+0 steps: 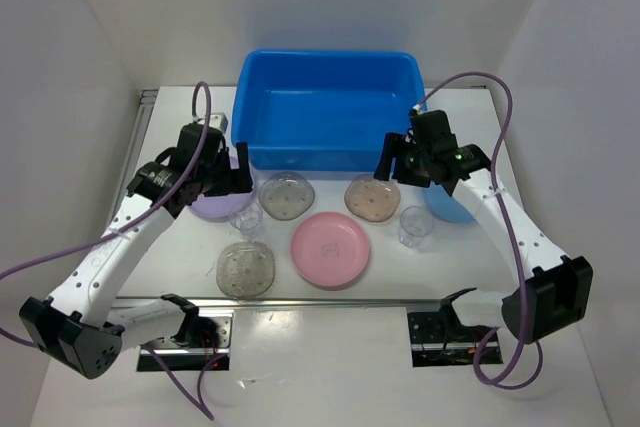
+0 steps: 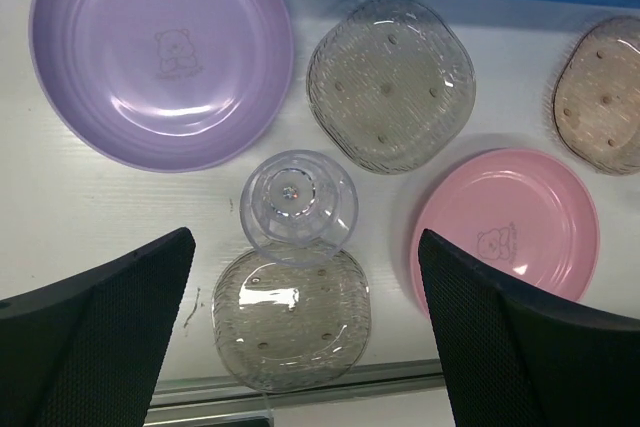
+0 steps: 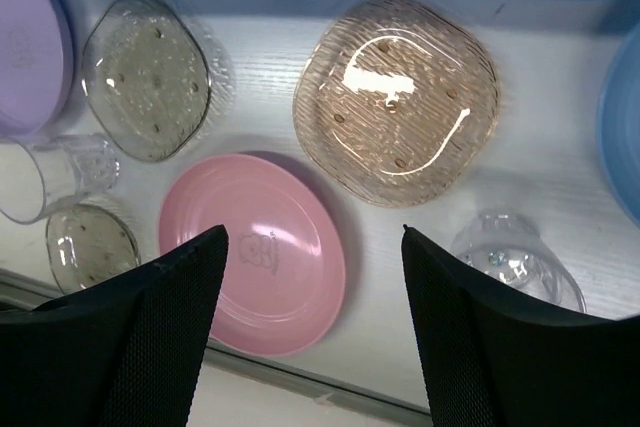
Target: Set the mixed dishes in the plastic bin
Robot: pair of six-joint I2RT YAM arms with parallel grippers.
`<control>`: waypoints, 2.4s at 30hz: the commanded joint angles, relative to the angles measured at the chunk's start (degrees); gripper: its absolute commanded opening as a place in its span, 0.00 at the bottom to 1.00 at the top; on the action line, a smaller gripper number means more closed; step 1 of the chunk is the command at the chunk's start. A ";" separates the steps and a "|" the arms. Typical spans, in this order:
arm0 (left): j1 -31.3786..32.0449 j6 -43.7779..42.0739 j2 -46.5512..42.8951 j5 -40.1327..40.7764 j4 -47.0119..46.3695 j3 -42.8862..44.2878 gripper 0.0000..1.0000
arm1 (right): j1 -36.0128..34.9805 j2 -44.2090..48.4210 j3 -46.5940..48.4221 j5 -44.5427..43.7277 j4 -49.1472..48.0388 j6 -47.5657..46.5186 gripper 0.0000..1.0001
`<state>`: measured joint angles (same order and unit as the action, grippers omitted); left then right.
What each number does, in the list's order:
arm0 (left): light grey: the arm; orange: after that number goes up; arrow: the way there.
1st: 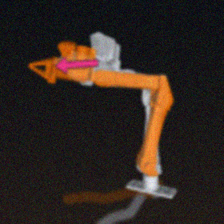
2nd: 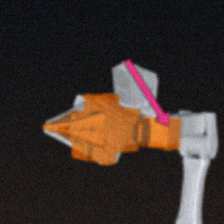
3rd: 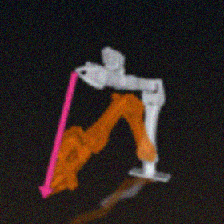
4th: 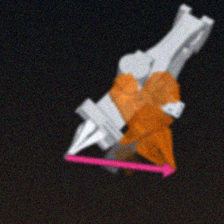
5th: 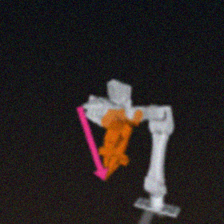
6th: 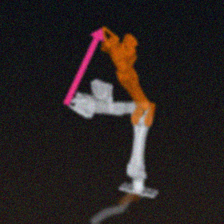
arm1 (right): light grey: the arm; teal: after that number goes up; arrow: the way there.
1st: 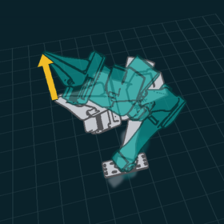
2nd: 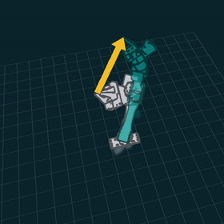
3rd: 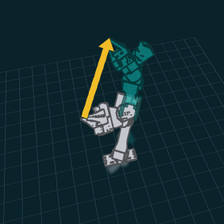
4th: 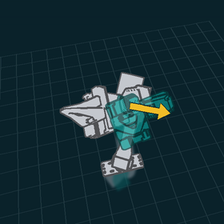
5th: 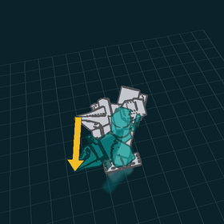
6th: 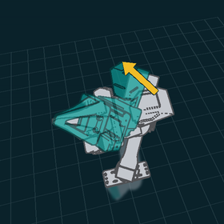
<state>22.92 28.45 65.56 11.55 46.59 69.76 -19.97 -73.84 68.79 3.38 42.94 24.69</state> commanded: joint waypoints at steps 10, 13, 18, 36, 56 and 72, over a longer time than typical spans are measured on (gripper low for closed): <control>-0.15 -0.50 -3.34 0.85 -5.27 -5.95 1.00 | 0.28 4.86 -3.40 -11.48 19.02 9.77 0.55; -0.15 -2.50 -1.93 -1.61 -7.38 -6.56 1.00 | 0.28 3.62 -5.95 -10.32 18.42 9.77 0.45; -0.15 -3.57 0.00 -2.23 -7.92 -6.56 1.00 | 0.28 0.11 -6.74 -10.23 17.10 10.29 0.38; -0.15 -3.57 0.01 0.67 -8.97 -8.23 1.00 | -2.79 -9.12 -12.11 -5.04 5.23 10.21 0.25; -0.15 -4.10 0.01 2.25 -9.50 -8.76 1.00 | -3.41 -6.63 27.30 -14.00 31.16 7.93 0.01; -0.15 -0.24 -6.50 8.22 -7.92 -12.18 1.00 | 1.42 -51.20 68.30 -19.98 13.66 -7.72 0.01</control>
<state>22.92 26.09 61.21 18.17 38.74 58.72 -18.81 -121.69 130.37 -13.50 59.77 20.71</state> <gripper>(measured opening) 0.998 0.034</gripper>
